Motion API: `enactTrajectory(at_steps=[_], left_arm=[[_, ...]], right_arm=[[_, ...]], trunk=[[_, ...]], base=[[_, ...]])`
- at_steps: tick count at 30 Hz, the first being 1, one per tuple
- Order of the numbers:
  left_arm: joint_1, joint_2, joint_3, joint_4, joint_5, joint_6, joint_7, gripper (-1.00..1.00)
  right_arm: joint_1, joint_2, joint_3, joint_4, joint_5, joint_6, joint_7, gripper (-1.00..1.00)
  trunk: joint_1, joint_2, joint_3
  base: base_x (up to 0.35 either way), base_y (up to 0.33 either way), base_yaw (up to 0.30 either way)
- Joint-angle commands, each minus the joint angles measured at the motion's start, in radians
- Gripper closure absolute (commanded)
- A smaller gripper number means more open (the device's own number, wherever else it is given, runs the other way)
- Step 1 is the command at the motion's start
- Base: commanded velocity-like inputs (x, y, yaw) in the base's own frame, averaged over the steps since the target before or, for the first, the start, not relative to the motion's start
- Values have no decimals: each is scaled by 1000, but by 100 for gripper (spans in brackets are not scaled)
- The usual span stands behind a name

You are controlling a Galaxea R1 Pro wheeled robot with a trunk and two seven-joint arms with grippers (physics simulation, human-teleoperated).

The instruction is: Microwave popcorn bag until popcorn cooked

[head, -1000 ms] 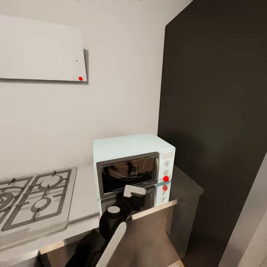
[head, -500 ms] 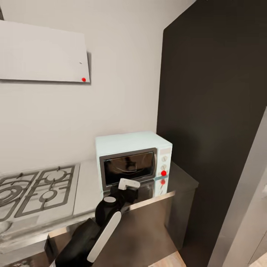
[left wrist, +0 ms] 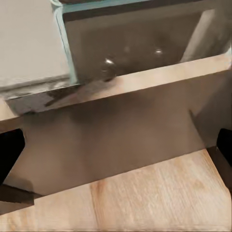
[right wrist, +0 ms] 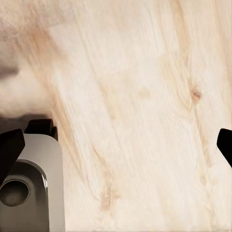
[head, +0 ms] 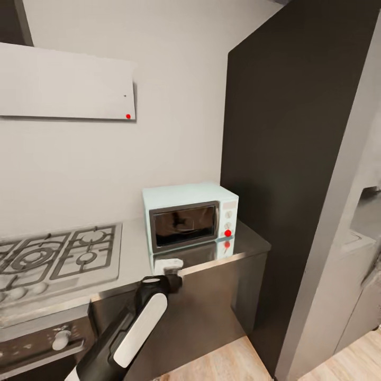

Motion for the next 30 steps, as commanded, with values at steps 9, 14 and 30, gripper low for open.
enactTrajectory(at_steps=[9,14,30], left_arm=[[-1,111,-2,248,25,-112,-61,-100],[-1,150,-4,810,24,-455,-470,-100],[175,110,0,1497,40,-802,-1085,-100]], right_arm=[[-2,0,-8,3,9,-2,-4,-100],[-2,1,-8,3,9,-1,-4,-100],[-2,1,-7,3,10,0,-4,-100]], trunk=[[-1,-1,-1],[-1,-1,-1],[-1,-1,-1]], base=[[-346,0,0],[-272,0,0],[-10,0,108]])
